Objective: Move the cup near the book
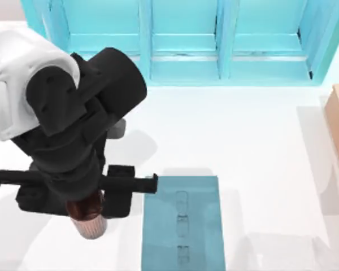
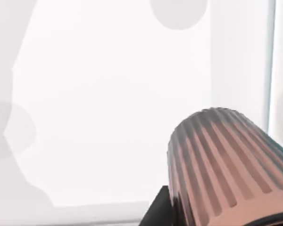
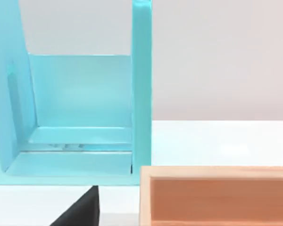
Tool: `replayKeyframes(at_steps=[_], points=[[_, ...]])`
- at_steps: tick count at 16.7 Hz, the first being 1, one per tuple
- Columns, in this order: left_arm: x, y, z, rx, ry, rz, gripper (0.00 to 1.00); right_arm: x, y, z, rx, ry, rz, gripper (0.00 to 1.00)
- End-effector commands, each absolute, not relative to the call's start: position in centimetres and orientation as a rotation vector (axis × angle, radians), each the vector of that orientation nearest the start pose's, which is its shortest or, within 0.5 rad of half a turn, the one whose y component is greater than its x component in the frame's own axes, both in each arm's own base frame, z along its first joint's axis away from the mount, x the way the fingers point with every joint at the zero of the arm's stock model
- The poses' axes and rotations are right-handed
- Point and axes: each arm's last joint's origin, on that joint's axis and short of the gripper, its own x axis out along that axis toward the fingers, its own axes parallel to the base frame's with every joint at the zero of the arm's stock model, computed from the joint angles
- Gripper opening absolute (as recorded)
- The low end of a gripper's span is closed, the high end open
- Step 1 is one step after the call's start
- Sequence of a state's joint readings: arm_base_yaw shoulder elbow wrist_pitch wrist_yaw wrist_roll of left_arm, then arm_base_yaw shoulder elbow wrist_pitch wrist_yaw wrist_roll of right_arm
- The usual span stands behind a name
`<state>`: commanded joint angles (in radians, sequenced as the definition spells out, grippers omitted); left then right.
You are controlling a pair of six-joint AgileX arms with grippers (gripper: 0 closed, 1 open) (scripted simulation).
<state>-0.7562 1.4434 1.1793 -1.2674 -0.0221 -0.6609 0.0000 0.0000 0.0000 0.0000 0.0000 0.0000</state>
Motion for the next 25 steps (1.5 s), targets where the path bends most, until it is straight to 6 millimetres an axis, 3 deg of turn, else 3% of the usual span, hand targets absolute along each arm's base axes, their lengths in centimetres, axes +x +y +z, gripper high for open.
replayKeyframes(at_steps=[5,12,20,25], points=[[16.7,-16.9,26.1,-0.007,1.539,-0.045,0.0,10.6,-0.1,16.0,0.0,0.0,0.0,1.0],[16.8,-16.8,26.0,-0.013,1.539,-0.039,0.0,10.6,-0.1,16.0,0.0,0.0,0.0,1.0],[16.7,-17.0,20.0,-0.013,1.538,-0.047,0.0,10.6,-0.1,16.0,0.0,0.0,0.0,1.0],[16.7,-17.0,19.6,-0.012,1.54,-0.043,0.0,10.6,-0.1,16.0,0.0,0.0,0.0,1.0]])
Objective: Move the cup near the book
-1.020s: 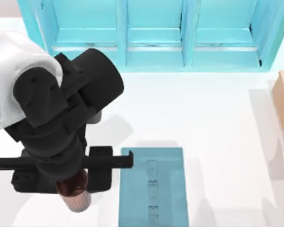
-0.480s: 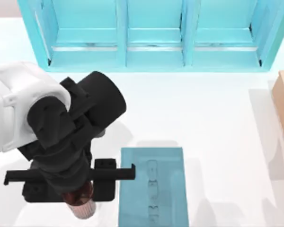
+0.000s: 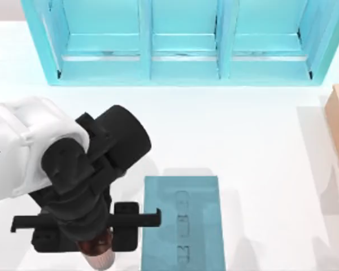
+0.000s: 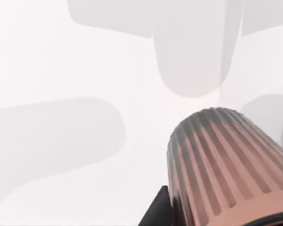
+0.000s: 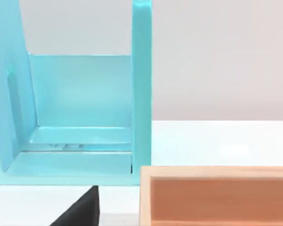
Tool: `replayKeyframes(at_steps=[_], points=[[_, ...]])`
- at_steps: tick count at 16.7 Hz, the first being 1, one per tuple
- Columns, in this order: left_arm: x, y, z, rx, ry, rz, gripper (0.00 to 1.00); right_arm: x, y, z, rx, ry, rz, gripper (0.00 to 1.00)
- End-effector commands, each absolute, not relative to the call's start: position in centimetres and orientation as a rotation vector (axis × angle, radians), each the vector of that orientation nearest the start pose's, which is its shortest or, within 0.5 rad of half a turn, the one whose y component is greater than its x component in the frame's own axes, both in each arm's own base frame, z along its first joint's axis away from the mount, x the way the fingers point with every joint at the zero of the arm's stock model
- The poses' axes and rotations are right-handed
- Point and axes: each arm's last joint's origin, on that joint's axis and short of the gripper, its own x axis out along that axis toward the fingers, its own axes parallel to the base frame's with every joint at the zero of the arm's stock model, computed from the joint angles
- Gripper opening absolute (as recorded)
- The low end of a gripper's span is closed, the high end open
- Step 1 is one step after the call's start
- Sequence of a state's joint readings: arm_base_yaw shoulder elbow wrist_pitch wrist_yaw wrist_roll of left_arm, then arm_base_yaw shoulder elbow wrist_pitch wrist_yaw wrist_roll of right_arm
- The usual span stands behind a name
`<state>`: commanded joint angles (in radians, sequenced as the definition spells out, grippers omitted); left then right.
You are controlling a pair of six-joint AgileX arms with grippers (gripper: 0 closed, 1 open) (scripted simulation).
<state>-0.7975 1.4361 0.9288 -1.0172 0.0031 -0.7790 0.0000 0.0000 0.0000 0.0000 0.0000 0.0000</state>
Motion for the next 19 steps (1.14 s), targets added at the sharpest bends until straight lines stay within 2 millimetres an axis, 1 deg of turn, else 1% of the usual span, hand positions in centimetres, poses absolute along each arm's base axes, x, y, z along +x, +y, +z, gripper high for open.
replayKeyframes(at_steps=[13,14,19], points=[[16.72,-16.98,19.59,-0.012,1.54,-0.043,0.98,10.57,-0.12,16.0,0.0,0.0,0.0,1.0],[16.72,-16.98,19.59,-0.012,1.54,-0.043,1.0,10.57,-0.12,16.0,0.0,0.0,0.0,1.0],[16.72,-16.98,19.59,-0.012,1.54,-0.043,1.0,10.57,-0.12,16.0,0.0,0.0,0.0,1.0]])
